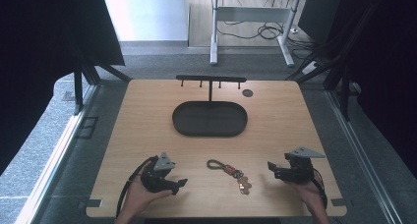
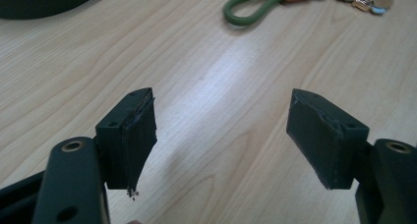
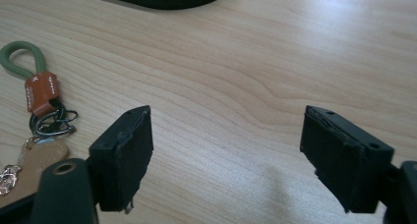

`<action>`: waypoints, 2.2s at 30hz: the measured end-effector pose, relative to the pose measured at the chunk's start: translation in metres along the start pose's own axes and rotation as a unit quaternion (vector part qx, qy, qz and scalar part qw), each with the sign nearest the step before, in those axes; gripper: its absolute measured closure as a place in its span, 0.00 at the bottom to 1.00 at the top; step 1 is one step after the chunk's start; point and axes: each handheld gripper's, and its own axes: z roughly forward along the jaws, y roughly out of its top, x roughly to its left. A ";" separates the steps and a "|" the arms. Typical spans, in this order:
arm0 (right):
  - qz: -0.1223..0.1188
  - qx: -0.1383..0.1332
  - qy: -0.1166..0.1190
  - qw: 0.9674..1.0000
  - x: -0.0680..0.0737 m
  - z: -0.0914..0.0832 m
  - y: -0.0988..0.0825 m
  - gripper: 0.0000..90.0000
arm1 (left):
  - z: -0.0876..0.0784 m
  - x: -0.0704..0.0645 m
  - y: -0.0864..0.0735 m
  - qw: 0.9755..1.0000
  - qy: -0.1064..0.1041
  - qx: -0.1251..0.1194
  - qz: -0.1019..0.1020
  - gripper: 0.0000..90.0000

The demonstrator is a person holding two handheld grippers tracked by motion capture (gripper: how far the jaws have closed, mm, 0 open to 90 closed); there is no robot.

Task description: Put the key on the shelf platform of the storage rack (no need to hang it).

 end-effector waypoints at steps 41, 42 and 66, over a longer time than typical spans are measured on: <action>-0.101 0.092 0.019 0.990 0.029 -0.022 0.046 0.49 | -0.017 0.013 -0.002 1.000 0.007 -0.021 -0.018 0.30; -0.106 0.095 0.021 0.989 0.031 -0.021 0.049 0.49 | -0.017 0.014 -0.002 1.000 0.008 -0.020 -0.018 0.30; -0.195 0.181 0.077 0.961 0.086 0.015 0.084 0.50 | -0.026 0.012 0.000 0.999 0.022 -0.025 -0.013 0.31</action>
